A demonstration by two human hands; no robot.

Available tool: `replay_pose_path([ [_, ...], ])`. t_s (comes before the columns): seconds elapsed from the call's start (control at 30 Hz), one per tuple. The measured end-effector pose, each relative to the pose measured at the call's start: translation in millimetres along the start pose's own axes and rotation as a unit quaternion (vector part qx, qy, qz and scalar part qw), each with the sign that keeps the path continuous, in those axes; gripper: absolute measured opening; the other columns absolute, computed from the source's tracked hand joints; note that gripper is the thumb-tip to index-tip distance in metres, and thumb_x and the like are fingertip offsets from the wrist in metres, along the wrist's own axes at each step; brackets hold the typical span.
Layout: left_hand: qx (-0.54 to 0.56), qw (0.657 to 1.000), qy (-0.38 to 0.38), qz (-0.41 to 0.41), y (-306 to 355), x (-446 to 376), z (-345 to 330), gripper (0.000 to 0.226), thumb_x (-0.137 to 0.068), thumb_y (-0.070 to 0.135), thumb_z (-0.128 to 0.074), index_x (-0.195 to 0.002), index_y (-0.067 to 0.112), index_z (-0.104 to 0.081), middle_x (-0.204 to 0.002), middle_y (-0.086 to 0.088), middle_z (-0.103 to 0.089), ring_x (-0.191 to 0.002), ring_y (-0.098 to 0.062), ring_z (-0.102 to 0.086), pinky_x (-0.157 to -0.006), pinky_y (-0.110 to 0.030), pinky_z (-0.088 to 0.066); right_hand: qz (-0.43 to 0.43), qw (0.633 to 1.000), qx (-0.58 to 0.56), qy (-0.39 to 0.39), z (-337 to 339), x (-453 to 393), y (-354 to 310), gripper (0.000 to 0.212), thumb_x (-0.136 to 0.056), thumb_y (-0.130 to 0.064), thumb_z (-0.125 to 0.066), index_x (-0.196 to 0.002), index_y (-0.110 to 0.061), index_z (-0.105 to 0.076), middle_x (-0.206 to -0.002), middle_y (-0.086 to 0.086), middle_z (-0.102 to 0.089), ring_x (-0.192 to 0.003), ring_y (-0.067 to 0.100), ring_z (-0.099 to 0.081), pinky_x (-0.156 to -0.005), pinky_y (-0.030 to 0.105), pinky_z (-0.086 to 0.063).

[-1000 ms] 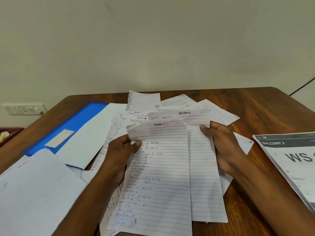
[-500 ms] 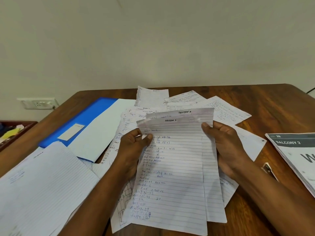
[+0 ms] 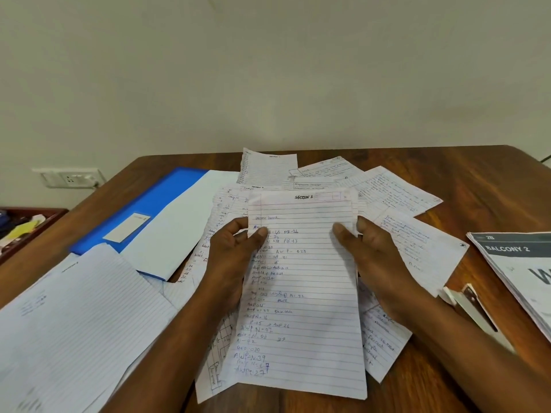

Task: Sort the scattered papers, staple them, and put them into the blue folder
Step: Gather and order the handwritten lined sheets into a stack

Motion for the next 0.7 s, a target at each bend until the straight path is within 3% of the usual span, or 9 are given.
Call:
replay_pose_path([
  [0.1, -0.007, 1.0, -0.003, -0.004, 0.3, 0.3, -0.7, 0.024, -0.096, 0.004, -0.072, -0.12, 0.006, -0.07, -0.107, -0.003, -0.082, -0.101, -0.019, -0.079, -0.092, -0.033, -0.063, 0.007, 1.0, 0.024, -0.006, -1.1, -0.1, 4.4, 0.027, -0.101, -0.018, -0.065, -0.124, -0.032, -0.065, -0.122, -0.022, -0.073, -0.116, 0.0, -0.068, -0.105, 0.033, -0.052],
  [0.27, -0.005, 0.999, -0.046, 0.007, -3.4, 3.5, -9.3, 0.028, -0.098, 0.006, -0.068, -0.126, 0.01, -0.071, -0.116, -0.005, -0.08, -0.108, -0.022, -0.077, -0.09, -0.035, -0.064, 0.013, 0.998, 0.054, 0.003, 1.1, -0.7, 7.0, 0.037, -0.101, -0.009, -0.065, -0.124, -0.038, -0.062, -0.121, -0.024, -0.072, -0.116, -0.002, -0.066, -0.105, 0.031, -0.052],
  [0.53, -0.019, 0.995, -0.091, 0.024, -11.2, 8.0, -18.5, 0.026, -0.101, 0.004, -0.065, -0.126, 0.006, -0.069, -0.117, -0.012, -0.079, -0.107, -0.03, -0.077, -0.085, -0.04, -0.063, 0.006, 0.997, 0.075, -0.007, -0.4, -0.2, 10.2, 0.042, -0.1, -0.005, -0.063, -0.118, -0.043, -0.059, -0.112, -0.037, -0.069, -0.108, -0.013, -0.064, -0.09, 0.012, -0.051],
  [0.63, -0.012, 0.997, -0.068, 0.027, -8.3, 7.0, -12.0, 0.025, -0.099, 0.004, -0.066, -0.123, 0.006, -0.071, -0.114, -0.012, -0.08, -0.103, -0.029, -0.078, -0.077, -0.035, -0.065, -0.012, 0.999, 0.045, -0.011, -1.0, -0.2, 12.4, 0.034, -0.1, -0.005, -0.064, -0.12, -0.033, -0.061, -0.11, -0.016, -0.077, -0.104, 0.004, -0.073, -0.089, 0.026, -0.058],
  [0.7, -0.002, 0.999, -0.041, 0.028, -2.5, 1.9, 0.6, 0.025, -0.099, 0.004, -0.067, -0.122, 0.008, -0.072, -0.113, -0.012, -0.08, -0.101, -0.03, -0.079, -0.076, -0.037, -0.065, -0.019, 1.0, 0.012, -0.015, -0.2, 0.3, 8.5, 0.028, -0.101, -0.005, -0.063, -0.123, -0.022, -0.062, -0.101, 0.005, -0.08, -0.094, 0.018, -0.077, -0.079, 0.034, -0.062],
])
Point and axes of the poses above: each hand's wrist, its own x-axis away from the middle knuckle, its own z-axis out of the back of the hand, y = z × x, the point moved 9 cm from there along -x, towards the middle knuckle
